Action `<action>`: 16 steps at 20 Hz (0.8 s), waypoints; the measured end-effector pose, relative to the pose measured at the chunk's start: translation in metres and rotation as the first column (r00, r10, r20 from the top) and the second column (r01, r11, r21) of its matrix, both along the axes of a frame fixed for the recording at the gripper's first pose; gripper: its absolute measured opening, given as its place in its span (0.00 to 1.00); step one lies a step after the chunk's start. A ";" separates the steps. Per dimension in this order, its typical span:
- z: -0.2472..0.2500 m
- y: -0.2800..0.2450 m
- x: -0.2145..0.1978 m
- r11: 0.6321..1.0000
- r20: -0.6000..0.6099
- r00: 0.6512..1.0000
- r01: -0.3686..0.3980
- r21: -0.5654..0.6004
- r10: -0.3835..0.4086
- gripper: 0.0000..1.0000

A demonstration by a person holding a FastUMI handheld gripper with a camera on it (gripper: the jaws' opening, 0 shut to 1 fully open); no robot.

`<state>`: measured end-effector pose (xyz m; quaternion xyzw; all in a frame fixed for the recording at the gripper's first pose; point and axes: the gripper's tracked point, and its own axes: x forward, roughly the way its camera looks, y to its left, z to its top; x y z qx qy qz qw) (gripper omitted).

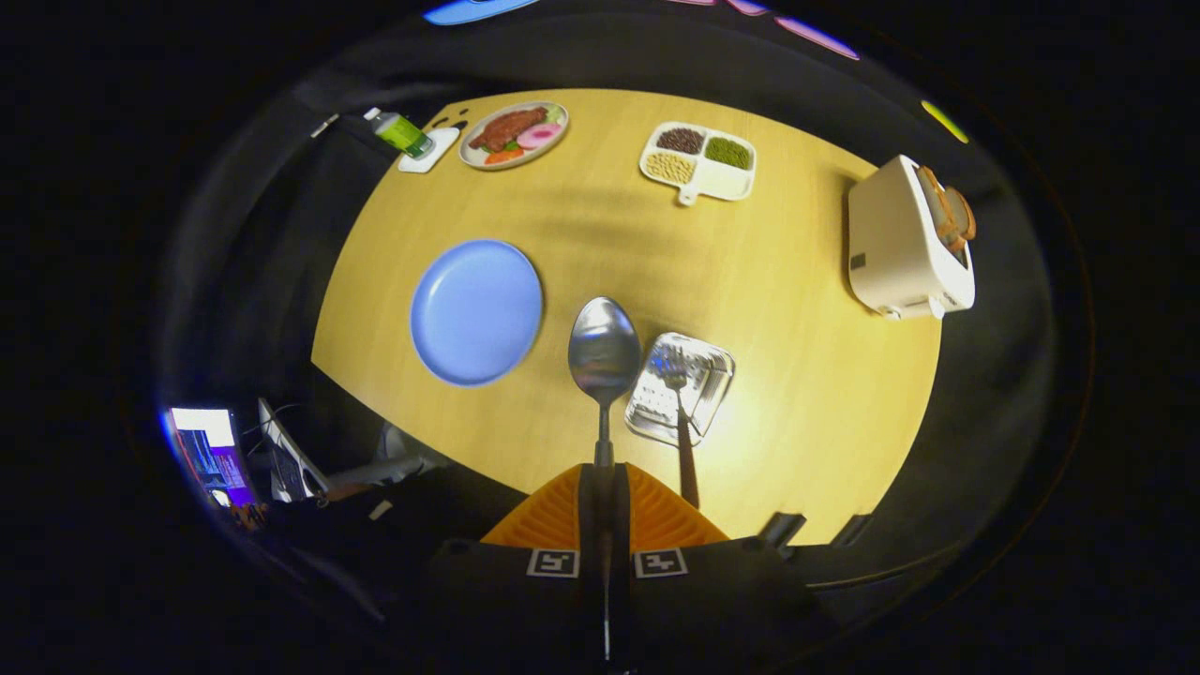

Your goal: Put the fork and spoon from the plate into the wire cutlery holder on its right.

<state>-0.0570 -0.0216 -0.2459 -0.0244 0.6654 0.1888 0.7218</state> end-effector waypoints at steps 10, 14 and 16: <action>-0.050 -0.035 0.011 0.990 -0.349 0.935 -0.107 -0.091 0.069 0.07; -0.064 -0.029 0.023 0.980 -0.432 0.898 -0.149 -0.129 0.080 0.07; -0.071 -0.018 0.028 0.980 -0.446 0.891 -0.152 -0.126 0.081 0.07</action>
